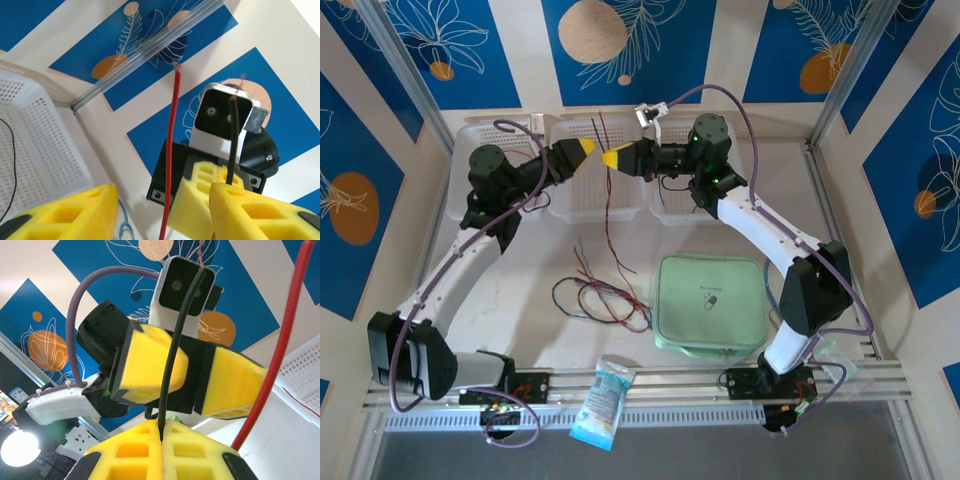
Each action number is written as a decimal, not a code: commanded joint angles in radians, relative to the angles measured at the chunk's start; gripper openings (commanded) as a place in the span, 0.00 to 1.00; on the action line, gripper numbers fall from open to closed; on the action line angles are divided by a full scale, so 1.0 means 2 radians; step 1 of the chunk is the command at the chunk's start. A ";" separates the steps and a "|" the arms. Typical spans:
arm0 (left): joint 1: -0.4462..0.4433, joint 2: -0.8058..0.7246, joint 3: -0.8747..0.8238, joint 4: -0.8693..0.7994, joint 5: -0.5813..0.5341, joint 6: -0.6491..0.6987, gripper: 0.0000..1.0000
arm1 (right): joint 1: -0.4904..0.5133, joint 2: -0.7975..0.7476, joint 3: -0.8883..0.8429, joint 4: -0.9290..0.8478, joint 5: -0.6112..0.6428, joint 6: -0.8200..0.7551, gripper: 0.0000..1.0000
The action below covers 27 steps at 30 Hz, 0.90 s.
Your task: Untangle the cables
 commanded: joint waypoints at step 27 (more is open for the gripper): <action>-0.015 0.073 0.077 0.076 0.051 -0.041 0.53 | 0.013 0.009 0.052 -0.047 -0.043 -0.010 0.00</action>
